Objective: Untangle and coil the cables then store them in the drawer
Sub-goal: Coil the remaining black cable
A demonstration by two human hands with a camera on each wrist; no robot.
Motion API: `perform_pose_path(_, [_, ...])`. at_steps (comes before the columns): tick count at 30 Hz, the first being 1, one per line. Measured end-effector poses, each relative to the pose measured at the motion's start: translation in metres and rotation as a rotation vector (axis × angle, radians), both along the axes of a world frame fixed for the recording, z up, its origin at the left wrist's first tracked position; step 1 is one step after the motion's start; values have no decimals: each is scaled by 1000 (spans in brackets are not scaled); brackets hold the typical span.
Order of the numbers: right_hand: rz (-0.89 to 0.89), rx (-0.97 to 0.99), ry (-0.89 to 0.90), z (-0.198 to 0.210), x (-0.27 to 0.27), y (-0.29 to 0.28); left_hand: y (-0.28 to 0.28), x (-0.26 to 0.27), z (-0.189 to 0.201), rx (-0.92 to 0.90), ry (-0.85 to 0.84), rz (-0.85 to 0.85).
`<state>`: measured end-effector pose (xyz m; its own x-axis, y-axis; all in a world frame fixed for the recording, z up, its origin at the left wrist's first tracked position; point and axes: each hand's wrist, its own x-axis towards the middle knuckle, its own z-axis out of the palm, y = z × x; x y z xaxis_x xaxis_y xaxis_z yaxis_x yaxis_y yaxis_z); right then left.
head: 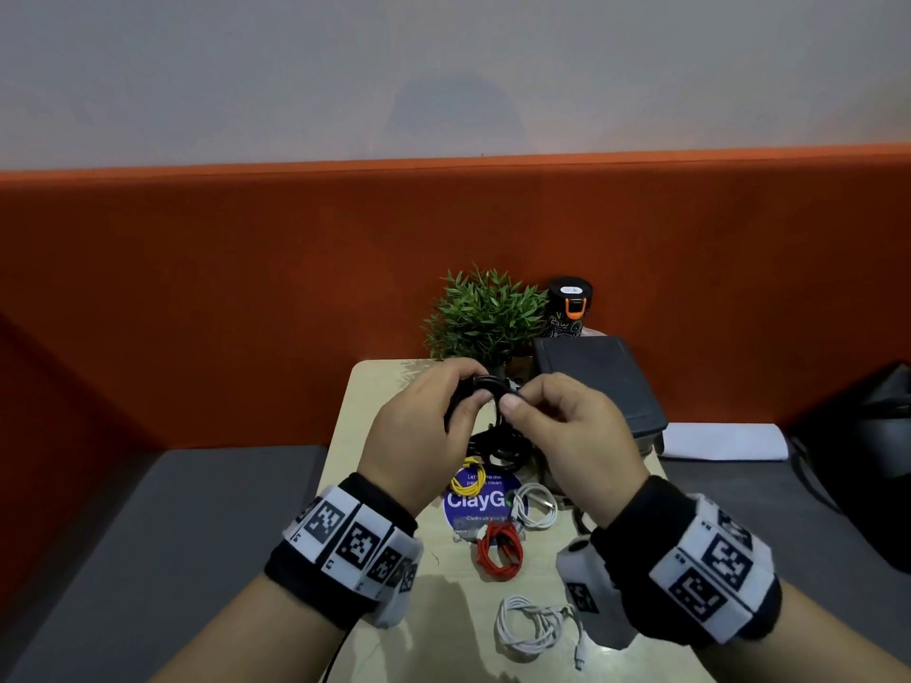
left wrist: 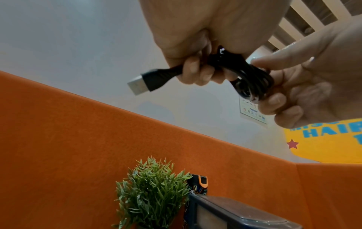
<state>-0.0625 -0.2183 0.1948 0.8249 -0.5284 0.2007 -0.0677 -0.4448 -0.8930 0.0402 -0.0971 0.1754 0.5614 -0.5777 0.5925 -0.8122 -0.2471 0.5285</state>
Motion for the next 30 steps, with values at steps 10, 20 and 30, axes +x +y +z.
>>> perform_pose_path(10, [219, -118, 254, 8, -3, -22, 9, 18, 7, 37, -185, -71])
perform_pose_path(20, [19, -66, 86, -7, 1, -2, -4, -6, 18, -164, 316, -100])
perform_pose_path(30, [164, 587, 76, 0, -1, 3, -4, -10, 19, -132, 273, -149])
